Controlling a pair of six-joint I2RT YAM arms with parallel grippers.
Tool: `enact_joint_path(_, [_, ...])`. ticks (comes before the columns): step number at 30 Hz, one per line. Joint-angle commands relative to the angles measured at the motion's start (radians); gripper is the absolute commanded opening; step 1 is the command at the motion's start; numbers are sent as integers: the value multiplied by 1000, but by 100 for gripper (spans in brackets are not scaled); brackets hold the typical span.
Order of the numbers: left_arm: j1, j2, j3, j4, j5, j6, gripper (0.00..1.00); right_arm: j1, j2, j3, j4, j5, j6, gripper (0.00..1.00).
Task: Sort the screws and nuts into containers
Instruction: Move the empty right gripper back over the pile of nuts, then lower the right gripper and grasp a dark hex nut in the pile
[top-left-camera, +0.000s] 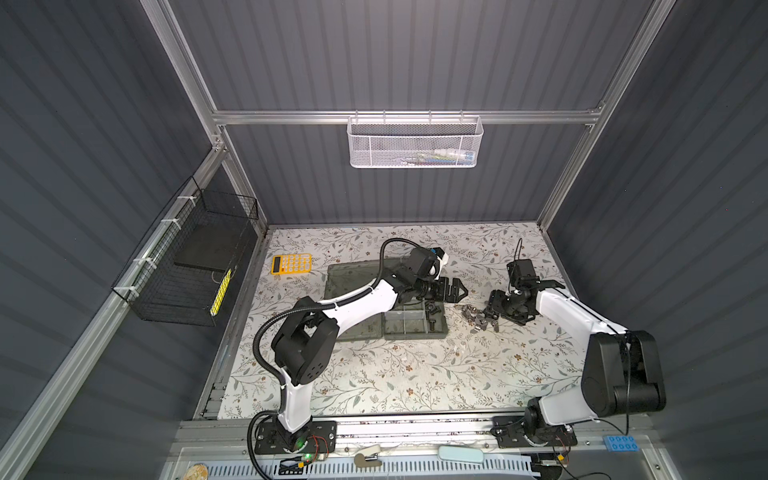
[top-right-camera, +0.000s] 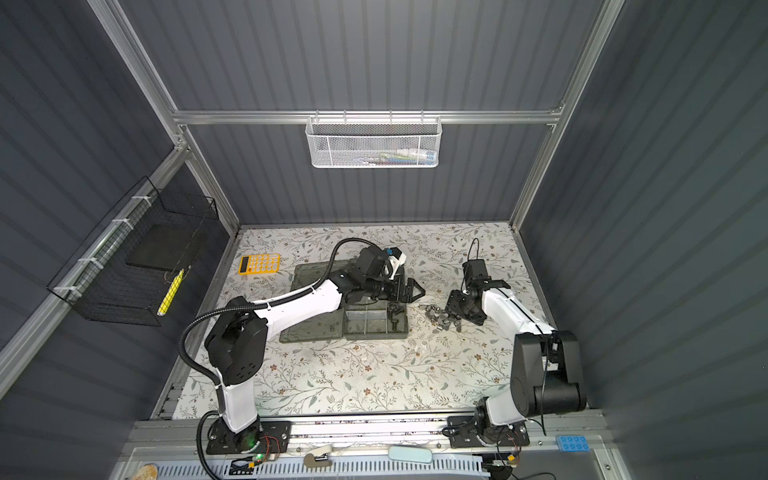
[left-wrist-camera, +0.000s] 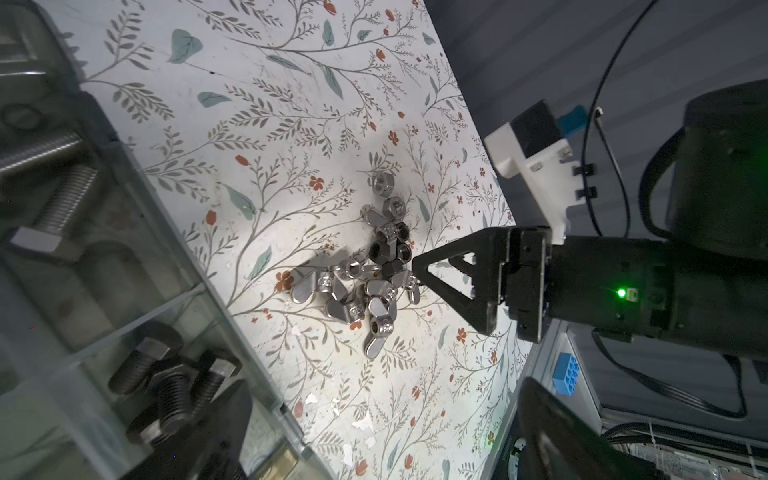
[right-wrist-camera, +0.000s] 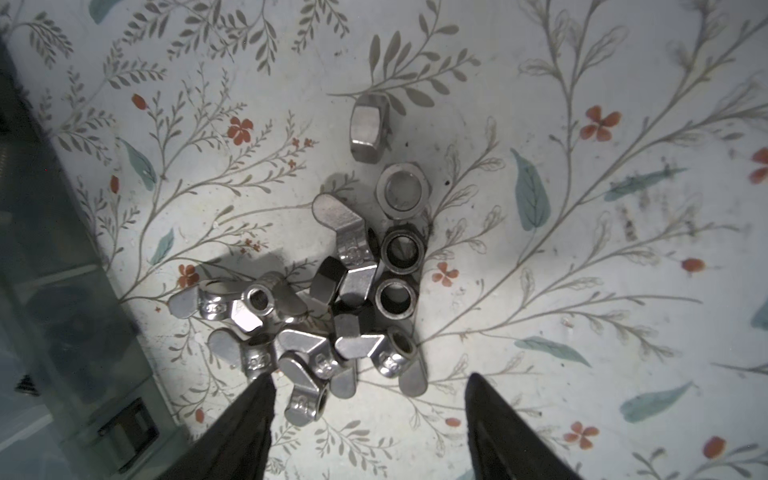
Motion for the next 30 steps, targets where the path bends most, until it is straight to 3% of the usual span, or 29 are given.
enact_joint_path(1, [-7,30,29,33,56,10,100,-13,38,-6,11,-6,-16,66])
enact_joint_path(7, [-7,55,33,61,81,3,100,-33,89,7,-5,20,-27,56])
enact_joint_path(30, [-16,67,4,88,124,3,100,-42,263,94,-6,15,-36,34])
